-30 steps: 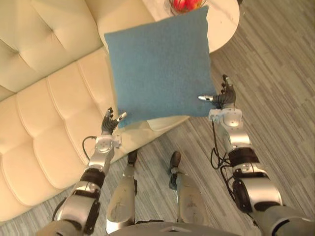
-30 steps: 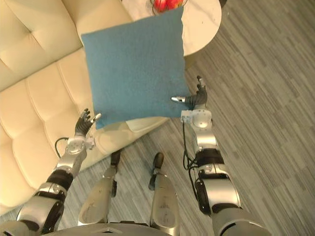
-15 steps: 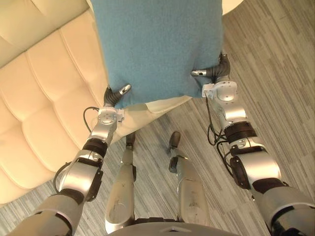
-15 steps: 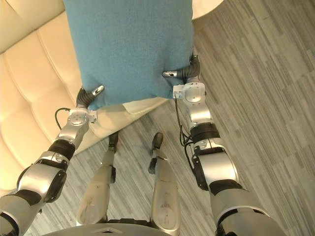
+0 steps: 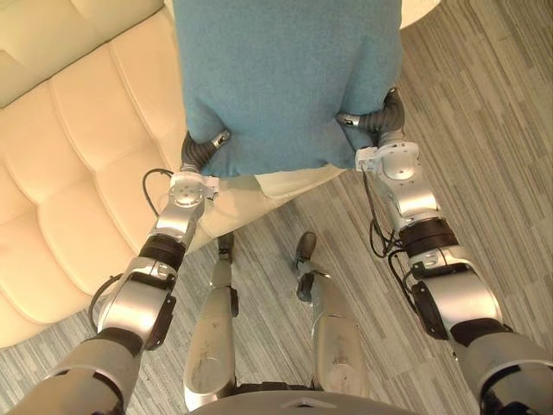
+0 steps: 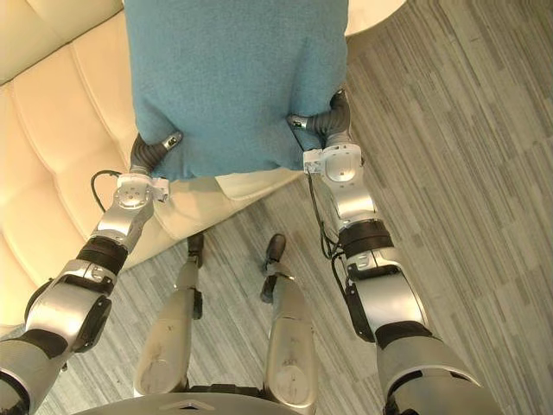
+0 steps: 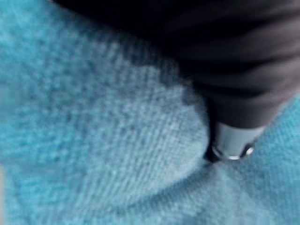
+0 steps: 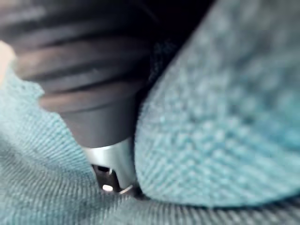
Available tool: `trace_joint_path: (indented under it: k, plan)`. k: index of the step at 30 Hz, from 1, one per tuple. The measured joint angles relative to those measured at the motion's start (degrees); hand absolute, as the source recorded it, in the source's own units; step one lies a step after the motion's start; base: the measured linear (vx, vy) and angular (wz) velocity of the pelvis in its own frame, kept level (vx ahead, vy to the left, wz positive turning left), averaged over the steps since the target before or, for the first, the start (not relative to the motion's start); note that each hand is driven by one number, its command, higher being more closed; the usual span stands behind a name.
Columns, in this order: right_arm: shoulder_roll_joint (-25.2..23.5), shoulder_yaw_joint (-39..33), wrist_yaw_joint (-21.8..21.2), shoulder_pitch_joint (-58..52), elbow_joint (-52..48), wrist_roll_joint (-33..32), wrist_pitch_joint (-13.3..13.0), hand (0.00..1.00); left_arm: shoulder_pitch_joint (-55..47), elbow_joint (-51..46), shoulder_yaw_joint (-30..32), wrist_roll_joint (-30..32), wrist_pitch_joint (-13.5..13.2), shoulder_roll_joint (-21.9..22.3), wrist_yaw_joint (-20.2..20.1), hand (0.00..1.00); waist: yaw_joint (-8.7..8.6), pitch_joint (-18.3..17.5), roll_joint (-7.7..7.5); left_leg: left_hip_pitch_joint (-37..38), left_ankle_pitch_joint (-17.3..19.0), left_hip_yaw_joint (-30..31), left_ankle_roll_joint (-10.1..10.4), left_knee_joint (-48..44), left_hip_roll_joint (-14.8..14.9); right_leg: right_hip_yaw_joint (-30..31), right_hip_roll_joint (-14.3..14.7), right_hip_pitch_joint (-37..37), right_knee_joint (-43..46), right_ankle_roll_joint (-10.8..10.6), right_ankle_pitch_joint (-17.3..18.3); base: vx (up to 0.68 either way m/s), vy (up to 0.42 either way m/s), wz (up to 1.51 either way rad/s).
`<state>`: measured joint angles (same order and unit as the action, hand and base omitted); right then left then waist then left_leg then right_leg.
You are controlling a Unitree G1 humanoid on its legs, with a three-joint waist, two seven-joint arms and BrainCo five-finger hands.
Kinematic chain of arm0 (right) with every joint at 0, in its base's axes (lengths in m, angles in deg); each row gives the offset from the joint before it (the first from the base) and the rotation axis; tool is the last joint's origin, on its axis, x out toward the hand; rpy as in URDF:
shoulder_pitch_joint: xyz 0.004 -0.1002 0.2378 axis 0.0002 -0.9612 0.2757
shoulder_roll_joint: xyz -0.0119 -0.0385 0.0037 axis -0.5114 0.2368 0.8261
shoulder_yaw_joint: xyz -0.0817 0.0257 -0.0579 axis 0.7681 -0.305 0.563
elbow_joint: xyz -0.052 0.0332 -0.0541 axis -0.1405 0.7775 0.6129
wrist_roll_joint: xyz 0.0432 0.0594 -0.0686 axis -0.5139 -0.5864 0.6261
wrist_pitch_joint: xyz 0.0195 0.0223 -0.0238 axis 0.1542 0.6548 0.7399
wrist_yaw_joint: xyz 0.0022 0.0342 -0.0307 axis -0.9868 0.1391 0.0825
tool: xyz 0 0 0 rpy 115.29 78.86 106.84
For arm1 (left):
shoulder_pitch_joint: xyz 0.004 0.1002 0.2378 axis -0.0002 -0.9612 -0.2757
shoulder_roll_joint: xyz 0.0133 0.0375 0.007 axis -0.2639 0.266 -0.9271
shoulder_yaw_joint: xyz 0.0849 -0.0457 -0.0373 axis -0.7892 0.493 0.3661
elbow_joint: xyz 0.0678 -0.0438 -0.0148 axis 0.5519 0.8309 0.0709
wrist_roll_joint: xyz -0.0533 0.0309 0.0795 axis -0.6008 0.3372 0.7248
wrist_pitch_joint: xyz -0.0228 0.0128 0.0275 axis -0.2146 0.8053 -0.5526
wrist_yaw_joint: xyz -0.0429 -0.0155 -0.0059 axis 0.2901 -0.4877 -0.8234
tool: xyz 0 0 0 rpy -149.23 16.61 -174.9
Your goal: Pick up cushions and gather them together orderly.
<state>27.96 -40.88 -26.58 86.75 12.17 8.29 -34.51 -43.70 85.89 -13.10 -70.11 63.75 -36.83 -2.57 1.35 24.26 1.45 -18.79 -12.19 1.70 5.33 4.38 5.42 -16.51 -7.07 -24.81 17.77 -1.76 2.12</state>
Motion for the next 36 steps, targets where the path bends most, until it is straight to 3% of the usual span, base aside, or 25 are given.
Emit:
trace_joint_path:
  k: [7, 14, 18, 22, 27, 29, 30, 32, 33, 34, 35, 36]
  plan:
    - [-4.1, -0.5, -4.9, -17.3, -11.7, 0.5, 0.1, 1.0, -19.0, -10.9, 0.8, 0.0, 0.0, 1.4, -2.7, 1.0, -0.01, -7.4, -0.97, 5.4, 2.1, 0.1, 0.1, 0.0, 0.1, 0.0, 1.0, 7.7, -4.7, -0.3, -0.2, 0.15, -0.012, 0.03]
    - [-8.6, -0.8, -6.1, -29.5, -19.2, 2.9, 0.1, 1.0, -35.8, -21.7, 3.7, -0.2, -0.1, 8.9, -3.8, 1.0, 0.11, -14.5, -0.56, 10.3, 3.9, 1.5, 0.3, 0.1, 0.4, -1.5, 1.8, 15.2, -8.7, -0.5, -0.2, 0.06, -0.003, 0.11]
    - [-10.5, -0.5, -7.2, -32.4, -22.2, 3.0, 0.1, 1.0, -41.7, -25.2, 5.4, -0.2, -0.1, 10.7, -4.3, 1.0, 0.43, -16.7, -0.5, 12.3, 4.3, 1.7, 0.3, 0.1, 0.3, -1.5, 2.0, 18.0, -10.2, -0.9, -0.5, 0.0, 0.012, 0.02]
    - [-11.0, -0.4, -7.4, -34.1, -24.0, 4.2, 0.0, 1.0, -44.9, -27.4, 5.9, -0.3, -0.2, 12.1, -4.9, 1.0, 0.91, -18.8, 0.48, 13.1, 4.3, 4.6, 0.4, 0.1, 0.1, -4.0, 2.0, 20.9, -11.1, -1.2, -0.4, -0.03, 0.002, 0.35]
    - [-11.1, -0.2, -6.8, -33.9, -26.3, 5.2, 0.0, 1.0, -45.1, -28.2, 6.0, -0.3, -0.8, 12.6, -4.3, 1.0, 2.05, -19.2, 1.4, 9.7, 3.0, 12.2, 1.4, -2.6, -0.9, -11.5, 0.1, 20.3, -3.1, -0.5, 4.2, -0.06, -0.056, 0.84]
    - [-11.1, -0.2, -5.6, -33.0, -27.1, 5.4, 0.0, 1.0, -45.1, -28.8, 6.2, -0.6, -0.8, 14.1, -3.2, 1.0, 1.82, -19.6, 1.76, 7.4, 8.1, 6.4, -5.7, -1.8, -0.4, -16.0, -1.9, 19.7, -1.9, -0.2, 4.7, -0.15, -0.057, 1.12]
    - [-10.9, -0.5, -4.9, -31.8, -26.9, 5.6, 0.0, 1.0, -44.8, -29.0, 6.2, -0.9, -1.2, 14.9, -3.1, 1.0, 2.04, -19.5, 1.1, 5.5, 10.9, -0.8, -6.6, -5.3, 0.4, -17.7, -4.3, 19.3, -2.9, 0.3, 3.8, -0.12, 0.065, 0.93]
    - [-10.6, -0.8, -4.2, -28.9, -25.8, 6.3, 0.0, 1.0, -44.2, -29.0, 6.1, -1.9, -1.7, 16.0, -2.3, 1.0, 1.54, -19.7, 1.33, 3.5, 12.6, -13.4, -7.0, -18.1, 3.0, -20.4, -8.0, 19.9, -3.0, -0.1, 2.5, -0.11, 0.101, 0.73]
    - [-10.6, -0.9, -4.1, -28.9, -25.8, 6.4, 0.0, 1.0, -44.1, -29.0, 5.9, -2.1, -1.8, 16.2, -2.3, 1.0, 1.24, -19.7, 1.24, 4.1, 13.5, -15.5, -6.5, -20.5, 4.3, -21.0, -8.3, 20.5, -3.4, -0.4, 2.0, -0.08, 0.142, 0.69]
    - [-10.2, -1.2, -3.3, -28.8, -25.8, 6.4, -0.1, 1.0, -43.6, -28.9, 5.4, -2.4, -2.1, 16.2, -2.3, 1.0, 0.38, -20.8, 2.84, 6.3, 14.9, -19.2, -5.6, -22.2, 7.7, -22.6, -8.5, 21.4, -3.8, -1.2, 1.1, -0.05, 0.162, 0.47]
    - [-9.9, -1.3, -3.1, -28.7, -25.8, 6.4, -0.1, 1.0, -43.3, -28.7, 5.1, -2.4, -2.2, 16.2, -2.3, 1.0, 0.17, -21.2, 3.5, 7.1, 14.5, -19.6, -5.2, -21.5, 8.5, -23.0, -8.6, 21.4, -3.8, -1.7, 0.6, -0.05, 0.289, 0.53]
    - [-9.9, -2.6, -3.1, -28.7, -25.8, 6.3, -0.2, 1.0, -41.9, -27.6, 4.6, -2.4, -2.7, 16.3, -2.3, 1.0, -0.21, -22.0, 4.67, 8.7, 14.3, -18.9, 0.9, -17.7, 8.4, -23.6, -8.7, 21.6, -3.9, -2.9, -0.7, -0.01, 0.256, 0.38]
